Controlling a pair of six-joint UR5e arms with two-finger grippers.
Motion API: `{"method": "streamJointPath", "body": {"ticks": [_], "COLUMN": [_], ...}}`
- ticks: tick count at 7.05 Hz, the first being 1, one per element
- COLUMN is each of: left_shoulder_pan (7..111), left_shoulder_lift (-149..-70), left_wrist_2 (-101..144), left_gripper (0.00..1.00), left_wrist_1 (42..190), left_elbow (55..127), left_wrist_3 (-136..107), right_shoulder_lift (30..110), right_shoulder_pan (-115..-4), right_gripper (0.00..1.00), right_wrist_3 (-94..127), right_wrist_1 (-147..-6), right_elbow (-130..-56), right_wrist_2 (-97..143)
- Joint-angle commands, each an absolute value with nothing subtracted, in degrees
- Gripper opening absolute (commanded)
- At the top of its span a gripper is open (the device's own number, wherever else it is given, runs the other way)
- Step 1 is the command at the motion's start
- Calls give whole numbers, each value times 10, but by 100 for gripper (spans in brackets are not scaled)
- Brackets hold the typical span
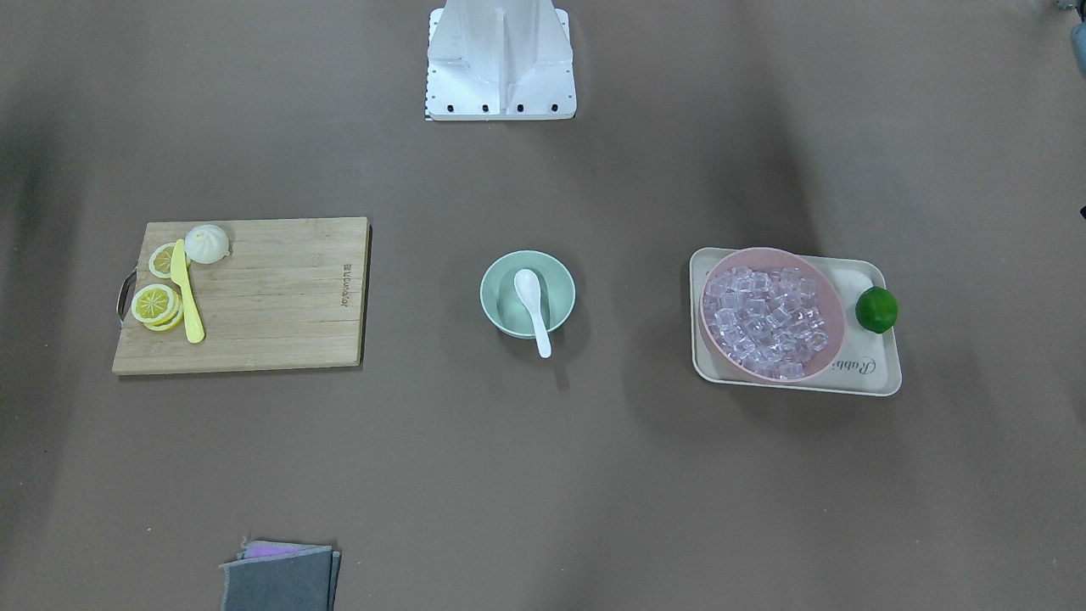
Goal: Put spoon and ice into bowl
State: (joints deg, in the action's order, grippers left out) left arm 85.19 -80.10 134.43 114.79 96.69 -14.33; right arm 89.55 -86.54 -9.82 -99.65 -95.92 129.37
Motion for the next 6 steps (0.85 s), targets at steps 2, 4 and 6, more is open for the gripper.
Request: {"method": "streamJointPath", "body": {"ticks": [2, 4, 6], "left_shoulder_pan": [891, 908, 907], "left_shoulder_lift": [-820, -838, -846], "left_wrist_2": [1355, 1333, 1319], "left_gripper": [98, 98, 98], "left_wrist_1": [1012, 962, 962], "left_elbow": [1011, 1013, 1009], "left_wrist_3": [-126, -61, -61], "right_shoulder_lift": [919, 920, 926], "right_shoulder_pan": [-867, -868, -870], "right_gripper": [100, 100, 100], "right_wrist_3": [-94, -94, -93], "right_wrist_1": [-965, -969, -970], "right_elbow": [-951, -945, -950], "right_wrist_2": [1294, 1303, 1335]}}
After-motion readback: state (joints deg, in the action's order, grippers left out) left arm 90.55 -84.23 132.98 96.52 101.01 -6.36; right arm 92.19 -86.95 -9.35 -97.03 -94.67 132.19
